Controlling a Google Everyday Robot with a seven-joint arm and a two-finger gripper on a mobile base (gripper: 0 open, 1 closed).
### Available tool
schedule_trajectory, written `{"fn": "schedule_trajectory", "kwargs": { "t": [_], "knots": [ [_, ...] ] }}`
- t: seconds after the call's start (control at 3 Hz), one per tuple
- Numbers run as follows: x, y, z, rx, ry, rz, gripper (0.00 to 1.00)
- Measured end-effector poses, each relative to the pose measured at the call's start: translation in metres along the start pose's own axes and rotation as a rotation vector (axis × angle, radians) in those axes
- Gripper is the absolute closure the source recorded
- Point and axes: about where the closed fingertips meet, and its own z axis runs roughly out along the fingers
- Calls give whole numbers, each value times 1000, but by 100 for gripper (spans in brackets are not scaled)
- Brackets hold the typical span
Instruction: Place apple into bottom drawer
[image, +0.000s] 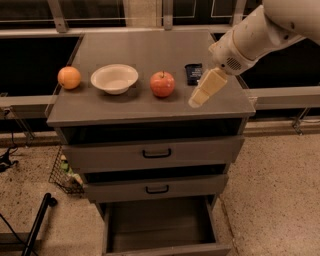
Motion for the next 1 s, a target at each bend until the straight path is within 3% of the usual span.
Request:
{"fn": "schedule_trajectory", "kwargs": {
  "t": [0.33,1.0],
  "knots": [
    [8,-2,4,9,-10,37,0],
    [-1,-9,35,2,-113,107,0]
  ]
}}
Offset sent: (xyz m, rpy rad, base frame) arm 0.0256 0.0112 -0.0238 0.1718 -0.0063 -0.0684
